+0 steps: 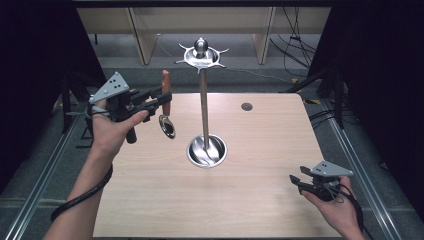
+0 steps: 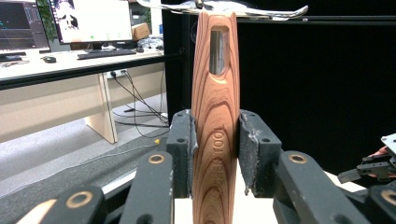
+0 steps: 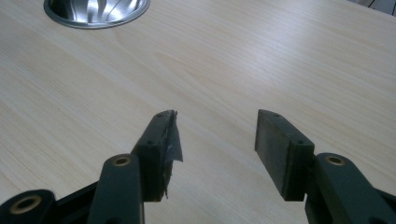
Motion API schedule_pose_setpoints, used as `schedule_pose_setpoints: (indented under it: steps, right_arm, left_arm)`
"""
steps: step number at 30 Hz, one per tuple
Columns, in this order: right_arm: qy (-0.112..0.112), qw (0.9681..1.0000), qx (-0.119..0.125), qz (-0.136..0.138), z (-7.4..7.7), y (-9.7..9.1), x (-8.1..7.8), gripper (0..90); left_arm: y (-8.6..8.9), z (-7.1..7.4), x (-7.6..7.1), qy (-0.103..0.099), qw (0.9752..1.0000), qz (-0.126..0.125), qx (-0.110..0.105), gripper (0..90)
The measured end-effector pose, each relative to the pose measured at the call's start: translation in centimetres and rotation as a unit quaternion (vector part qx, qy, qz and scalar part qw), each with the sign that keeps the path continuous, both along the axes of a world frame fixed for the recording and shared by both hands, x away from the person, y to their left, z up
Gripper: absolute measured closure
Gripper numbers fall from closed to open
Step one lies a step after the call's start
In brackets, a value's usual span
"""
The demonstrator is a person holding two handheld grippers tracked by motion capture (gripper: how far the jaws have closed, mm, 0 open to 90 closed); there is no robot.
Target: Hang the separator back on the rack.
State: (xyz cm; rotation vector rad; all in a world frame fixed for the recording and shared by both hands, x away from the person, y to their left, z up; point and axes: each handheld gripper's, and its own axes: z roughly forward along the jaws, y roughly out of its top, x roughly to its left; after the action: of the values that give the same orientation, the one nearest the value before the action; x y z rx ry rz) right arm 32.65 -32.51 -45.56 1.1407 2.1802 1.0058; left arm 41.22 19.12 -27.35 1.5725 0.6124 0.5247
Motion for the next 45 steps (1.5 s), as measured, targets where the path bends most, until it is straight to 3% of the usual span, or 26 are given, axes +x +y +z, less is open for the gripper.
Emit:
schedule_pose_setpoints:
  steps: [8,10,16,19,23,24,31,32,34,42,45]
  right_arm:
    - [0.005,1.0,0.005,-0.002,0.0,0.0,-0.1,48.8]
    - [-0.005,1.0,-0.001,0.002,0.0,0.0,0.1,48.8]
    - [-0.008,0.9999,-0.005,0.005,0.0,-0.1,0.1,48.8]
    - [0.007,1.0,0.006,-0.002,0.0,0.1,-0.1,48.8]
    - [-0.001,1.0,0.0,-0.001,0.0,0.0,0.0,48.8]
    - [0.006,1.0,0.004,-0.002,0.0,0.0,-0.1,48.8]
    - [0.002,1.0,0.004,-0.002,0.0,0.0,0.0,48.8]
    - [0.01,0.9999,0.008,-0.005,0.0,0.1,-0.1,48.8]
    - [-0.005,1.0,-0.002,0.003,0.0,-0.1,0.1,48.8]
    - [-0.002,1.0,0.002,-0.001,0.0,0.0,0.0,48.7]
    - [-0.007,0.9999,-0.007,0.005,0.0,-0.2,0.2,48.8]
  left_arm:
    - [-0.1,0.4,0.5,0.003,1.0,-0.002,0.001,67.2]
    - [-0.1,0.5,0.5,0.004,1.0,-0.002,0.001,67.2]
    - [-0.1,0.8,1.0,0.006,1.0,-0.006,0.0,67.2]
    - [-0.1,0.9,1.2,0.009,0.9999,-0.007,-0.002,67.2]
    - [0.0,1.0,1.5,0.009,0.9999,-0.007,-0.001,67.2]
    - [0.0,1.0,1.5,0.009,0.9999,-0.008,-0.002,67.2]
    - [-0.2,1.4,1.7,0.006,0.9999,-0.011,-0.004,67.2]
    - [-0.2,1.5,1.8,0.006,0.9999,-0.012,-0.003,67.2]
    - [-0.2,1.5,1.9,0.006,0.9999,-0.013,-0.002,67.2]
    - [-0.3,1.8,2.3,0.01,0.9998,-0.018,-0.002,67.2]
    - [-0.3,1.8,2.4,0.01,0.9998,-0.017,-0.003,67.2]
